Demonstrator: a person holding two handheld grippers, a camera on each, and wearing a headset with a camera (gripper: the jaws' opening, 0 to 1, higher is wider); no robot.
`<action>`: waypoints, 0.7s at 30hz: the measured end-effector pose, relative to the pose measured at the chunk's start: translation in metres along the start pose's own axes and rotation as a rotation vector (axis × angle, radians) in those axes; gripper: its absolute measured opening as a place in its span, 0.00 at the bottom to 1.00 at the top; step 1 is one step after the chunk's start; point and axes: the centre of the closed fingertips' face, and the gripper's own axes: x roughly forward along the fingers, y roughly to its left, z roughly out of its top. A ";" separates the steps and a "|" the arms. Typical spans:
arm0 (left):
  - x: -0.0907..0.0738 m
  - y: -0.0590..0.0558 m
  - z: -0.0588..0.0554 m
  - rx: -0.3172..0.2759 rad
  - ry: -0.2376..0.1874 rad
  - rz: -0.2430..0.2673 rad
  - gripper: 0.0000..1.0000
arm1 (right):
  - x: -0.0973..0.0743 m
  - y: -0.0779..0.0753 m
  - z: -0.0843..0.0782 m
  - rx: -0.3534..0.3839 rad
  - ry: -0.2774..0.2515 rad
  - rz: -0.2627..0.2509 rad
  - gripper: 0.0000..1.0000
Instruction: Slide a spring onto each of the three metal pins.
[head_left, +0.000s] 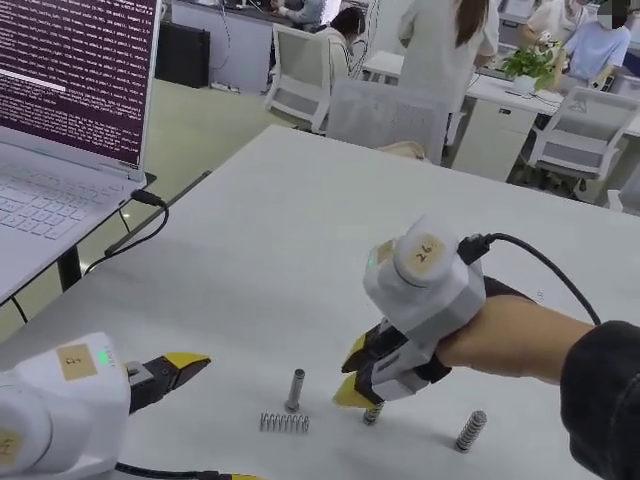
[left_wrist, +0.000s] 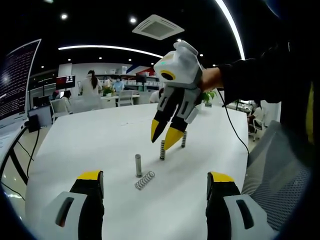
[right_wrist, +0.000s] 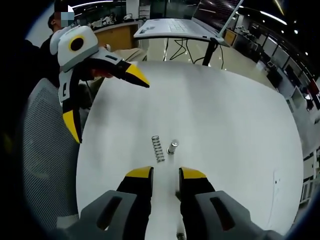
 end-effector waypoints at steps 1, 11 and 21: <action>0.000 0.000 0.000 0.000 0.000 0.000 0.82 | 0.001 0.001 0.001 -0.002 0.000 0.003 0.18; -0.002 0.001 -0.003 -0.006 0.003 0.004 0.82 | 0.016 0.008 0.000 -0.004 0.007 0.031 0.18; -0.001 0.000 -0.005 -0.006 0.011 0.000 0.82 | 0.030 0.013 -0.002 0.000 0.014 0.045 0.17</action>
